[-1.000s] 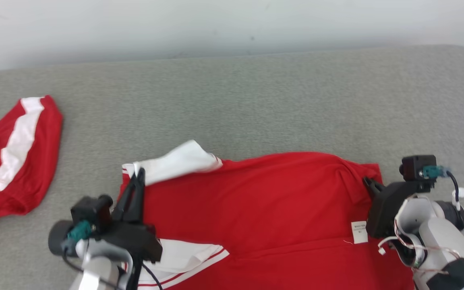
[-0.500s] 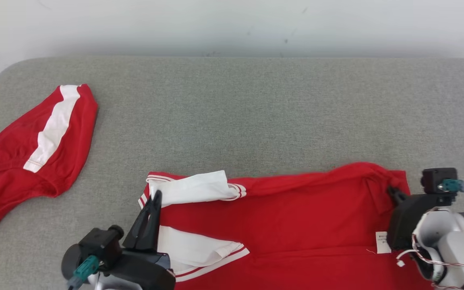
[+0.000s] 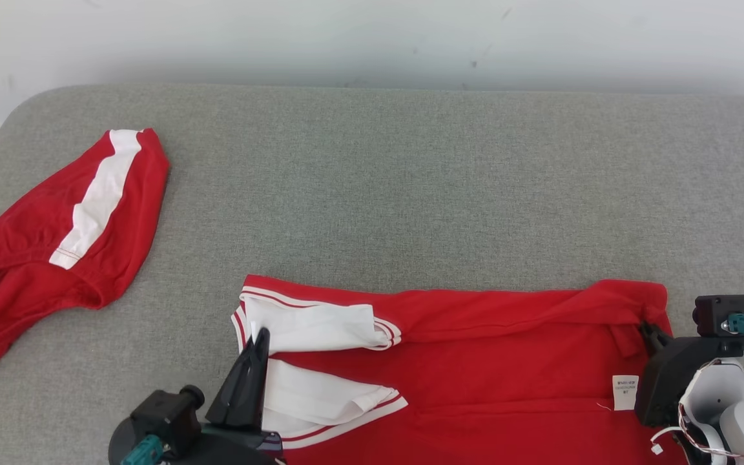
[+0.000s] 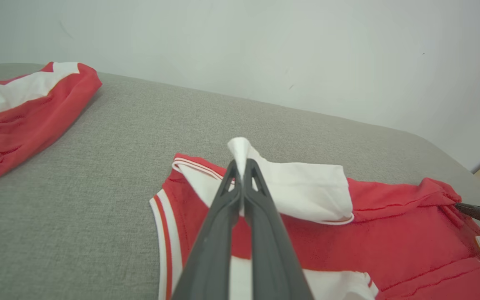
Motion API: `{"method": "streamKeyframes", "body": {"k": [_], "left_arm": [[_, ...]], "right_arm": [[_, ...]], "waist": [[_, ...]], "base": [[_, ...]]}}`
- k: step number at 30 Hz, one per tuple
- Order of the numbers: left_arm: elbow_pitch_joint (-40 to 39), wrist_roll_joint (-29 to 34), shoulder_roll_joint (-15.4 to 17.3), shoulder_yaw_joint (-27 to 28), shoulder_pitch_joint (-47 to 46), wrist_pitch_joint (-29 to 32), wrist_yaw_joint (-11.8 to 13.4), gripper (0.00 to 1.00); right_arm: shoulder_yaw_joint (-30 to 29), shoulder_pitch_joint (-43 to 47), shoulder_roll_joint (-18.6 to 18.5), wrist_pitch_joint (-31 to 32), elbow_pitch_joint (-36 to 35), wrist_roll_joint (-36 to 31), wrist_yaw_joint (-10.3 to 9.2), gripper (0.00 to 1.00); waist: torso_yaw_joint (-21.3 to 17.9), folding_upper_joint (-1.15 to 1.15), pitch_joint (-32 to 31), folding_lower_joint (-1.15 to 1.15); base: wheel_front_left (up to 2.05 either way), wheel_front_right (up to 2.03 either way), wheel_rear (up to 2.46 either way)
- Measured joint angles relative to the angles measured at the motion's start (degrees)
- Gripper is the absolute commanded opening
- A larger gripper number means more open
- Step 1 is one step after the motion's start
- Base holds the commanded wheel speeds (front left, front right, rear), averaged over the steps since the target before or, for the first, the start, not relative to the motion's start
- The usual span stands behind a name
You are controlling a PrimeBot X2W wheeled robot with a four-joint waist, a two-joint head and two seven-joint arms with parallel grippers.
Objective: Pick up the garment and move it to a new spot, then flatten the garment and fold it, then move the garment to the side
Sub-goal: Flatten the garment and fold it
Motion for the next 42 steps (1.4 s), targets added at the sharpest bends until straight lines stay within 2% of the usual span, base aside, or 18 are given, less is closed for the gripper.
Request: {"method": "streamKeyframes", "body": {"k": [10,21,33,42], "left_arm": [[-2.29,-0.94,-0.10,-0.42,3.66,1.92,0.60,0.00],[-2.69,-1.68,-0.01,0.27,6.39,4.02,1.57,0.00],[-3.46,-3.35,0.42,0.26,9.65,5.95,2.05,0.00],[-3.59,-3.35,0.37,-0.37,9.65,7.59,2.13,0.00]], "right_arm": [[-1.44,2.35,-0.47,1.67,-4.44,0.01,-0.52,0.00],[-5.72,6.65,-2.10,2.96,-10.84,0.09,-1.09,0.00],[-8.37,14.04,-1.51,5.03,-17.38,0.08,-1.52,0.00],[-10.35,15.62,-0.93,7.54,-19.92,-0.10,-1.56,0.00]], "waist": [[-0.28,0.00,0.06,0.00],[0.71,0.00,0.31,0.00],[0.94,0.00,-0.68,0.00],[0.94,0.01,-0.65,0.00]], "base": [[0.00,0.00,0.00],[0.00,0.00,0.00],[0.00,0.00,0.00],[0.00,0.00,0.00]]}}
